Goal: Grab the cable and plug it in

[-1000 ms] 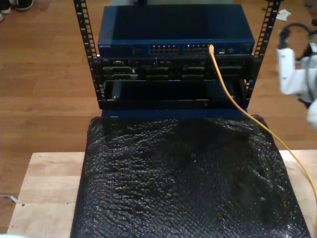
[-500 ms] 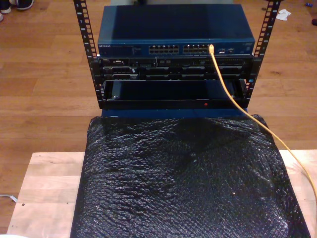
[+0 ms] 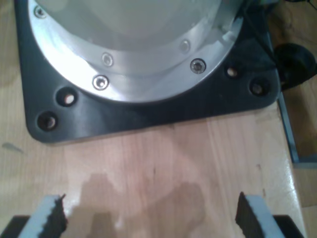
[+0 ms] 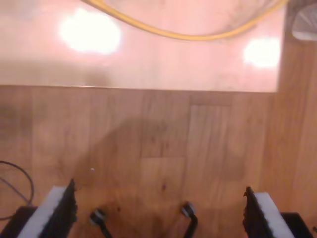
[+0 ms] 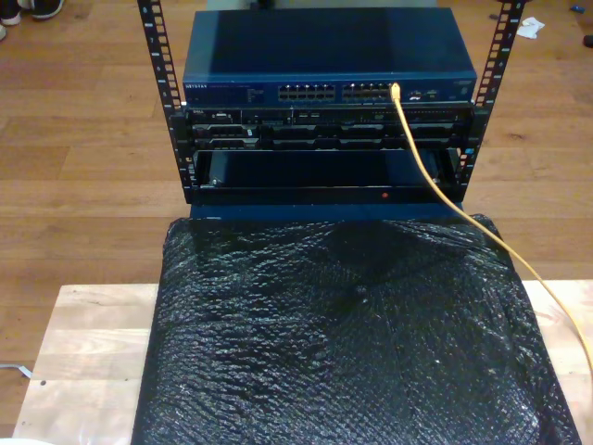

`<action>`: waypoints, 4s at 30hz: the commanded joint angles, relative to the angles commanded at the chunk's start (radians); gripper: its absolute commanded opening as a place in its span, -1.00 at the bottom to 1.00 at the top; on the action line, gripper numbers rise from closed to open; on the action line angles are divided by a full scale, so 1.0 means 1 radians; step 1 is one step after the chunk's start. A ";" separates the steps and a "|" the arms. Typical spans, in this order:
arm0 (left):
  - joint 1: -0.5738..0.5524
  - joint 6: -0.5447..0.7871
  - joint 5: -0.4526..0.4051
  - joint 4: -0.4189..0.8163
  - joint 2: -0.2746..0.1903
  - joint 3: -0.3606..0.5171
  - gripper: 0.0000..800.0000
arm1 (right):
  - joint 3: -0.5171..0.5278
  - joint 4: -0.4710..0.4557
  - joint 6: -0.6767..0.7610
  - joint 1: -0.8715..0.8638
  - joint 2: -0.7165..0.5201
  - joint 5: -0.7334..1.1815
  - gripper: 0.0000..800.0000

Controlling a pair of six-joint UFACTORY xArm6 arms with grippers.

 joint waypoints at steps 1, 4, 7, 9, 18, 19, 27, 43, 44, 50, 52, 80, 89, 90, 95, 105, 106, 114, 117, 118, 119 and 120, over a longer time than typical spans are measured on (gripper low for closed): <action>0.000 0.002 0.000 -0.002 0.000 0.000 1.00 | 0.011 -0.008 -0.025 -0.031 -0.012 0.012 0.99; 0.000 0.002 0.000 0.000 0.000 0.000 1.00 | 0.046 -0.044 -0.087 -0.126 -0.055 0.049 0.99; 0.000 0.000 0.000 0.000 0.000 0.000 1.00 | 0.074 -0.084 -0.147 -0.201 -0.084 0.078 0.99; 0.000 0.000 0.000 -0.002 0.000 0.000 1.00 | 0.089 -0.110 -0.193 -0.236 -0.100 0.087 0.99; 0.000 0.002 0.000 0.000 0.000 0.000 1.00 | 0.192 -0.198 -0.358 -0.393 -0.167 0.092 0.99; 0.000 0.000 0.000 0.000 0.000 0.000 1.00 | 0.203 -0.206 -0.376 -0.414 -0.170 0.092 0.99; 0.000 0.000 0.000 0.000 0.000 0.000 1.00 | 0.285 -0.218 -0.468 -0.519 -0.192 0.089 0.99; 0.000 0.000 0.000 0.000 0.000 0.000 1.00 | 0.416 -0.218 -0.499 -0.578 -0.189 0.046 0.99; 0.000 0.002 0.000 0.000 0.000 0.000 1.00 | 0.427 -0.218 -0.499 -0.578 -0.190 0.034 0.99; 0.000 0.000 0.000 0.000 0.000 0.000 1.00 | 0.465 -0.216 -0.497 -0.578 -0.189 -0.034 0.99; 0.000 0.000 0.000 0.000 0.000 0.000 1.00 | 0.477 -0.216 -0.497 -0.578 -0.189 -0.057 0.99; 0.000 0.002 0.000 0.000 0.000 0.000 1.00 | 0.626 -0.204 -0.496 -0.577 -0.172 -0.247 0.99; 0.000 0.002 0.000 0.000 0.000 0.000 1.00 | 0.632 -0.204 -0.496 -0.577 -0.175 -0.258 0.99; 0.000 0.002 0.000 0.000 0.000 0.000 1.00 | 0.632 -0.204 -0.496 -0.577 -0.175 -0.258 0.99; 0.000 0.002 0.000 0.000 0.000 0.000 1.00 | 0.632 -0.204 -0.496 -0.577 -0.175 -0.258 0.99; 0.000 0.000 0.000 0.000 0.000 0.000 1.00 | 0.632 -0.204 -0.496 -0.577 -0.175 -0.258 0.99; 0.000 0.000 0.000 0.000 0.000 0.000 1.00 | 0.632 -0.204 -0.496 -0.577 -0.175 -0.258 0.99; 0.000 0.002 0.000 0.000 0.000 0.000 1.00 | 0.632 -0.204 -0.496 -0.577 -0.175 -0.258 0.99; 0.000 0.000 0.000 0.000 0.000 0.000 1.00 | 0.632 -0.204 -0.496 -0.577 -0.175 -0.258 0.99; 0.000 0.002 0.000 0.000 0.000 0.000 1.00 | 0.632 -0.204 -0.496 -0.577 -0.175 -0.258 0.99; 0.000 0.002 0.000 0.000 0.000 0.000 1.00 | 0.632 -0.204 -0.496 -0.577 -0.175 -0.258 0.99; 0.000 0.000 0.000 -0.002 0.000 0.000 1.00 | 0.632 -0.204 -0.496 -0.577 -0.175 -0.258 0.99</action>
